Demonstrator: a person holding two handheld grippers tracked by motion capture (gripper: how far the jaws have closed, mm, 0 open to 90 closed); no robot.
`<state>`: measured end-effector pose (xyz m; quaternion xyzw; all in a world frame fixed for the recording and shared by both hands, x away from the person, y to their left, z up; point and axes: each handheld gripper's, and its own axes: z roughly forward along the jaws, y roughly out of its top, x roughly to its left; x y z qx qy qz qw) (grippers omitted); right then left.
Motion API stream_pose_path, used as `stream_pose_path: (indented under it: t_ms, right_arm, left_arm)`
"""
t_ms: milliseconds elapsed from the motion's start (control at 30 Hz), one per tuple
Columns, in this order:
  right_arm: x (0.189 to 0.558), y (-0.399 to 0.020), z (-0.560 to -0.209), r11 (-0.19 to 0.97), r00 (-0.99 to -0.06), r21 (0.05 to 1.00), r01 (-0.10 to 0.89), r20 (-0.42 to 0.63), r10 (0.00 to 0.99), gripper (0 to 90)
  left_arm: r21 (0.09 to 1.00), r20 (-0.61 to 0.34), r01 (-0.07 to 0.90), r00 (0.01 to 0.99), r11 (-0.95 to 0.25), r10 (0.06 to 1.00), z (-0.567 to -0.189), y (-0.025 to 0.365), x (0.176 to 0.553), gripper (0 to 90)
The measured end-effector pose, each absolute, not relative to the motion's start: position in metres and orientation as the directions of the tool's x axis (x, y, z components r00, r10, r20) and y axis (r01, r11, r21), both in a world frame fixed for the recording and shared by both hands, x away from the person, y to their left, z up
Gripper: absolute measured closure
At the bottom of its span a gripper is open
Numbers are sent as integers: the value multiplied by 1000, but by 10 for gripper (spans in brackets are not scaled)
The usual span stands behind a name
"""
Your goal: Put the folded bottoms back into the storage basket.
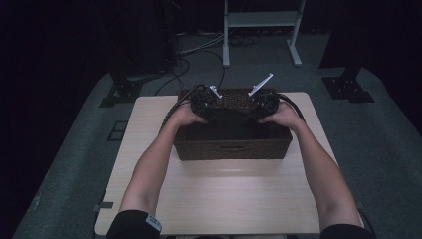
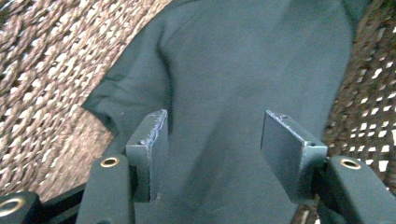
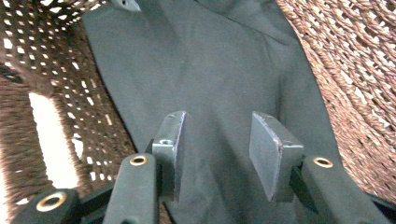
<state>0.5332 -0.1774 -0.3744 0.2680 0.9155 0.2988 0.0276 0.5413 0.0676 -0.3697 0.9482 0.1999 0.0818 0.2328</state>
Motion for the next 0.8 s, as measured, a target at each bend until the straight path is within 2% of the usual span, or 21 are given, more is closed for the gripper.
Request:
stream_pose_path:
  t_ms: [533, 800]
  right_arm:
    - [518, -189, -364, 655, -869, 614, 441, 111, 482, 533]
    - [510, -190, -357, 654, -875, 622, 431, 111, 472, 493]
  left_arm:
    - [512, 53, 311, 919, -801, 390, -362, 71, 526, 377]
    - [516, 60, 296, 924, -804, 378, -354, 73, 517, 355]
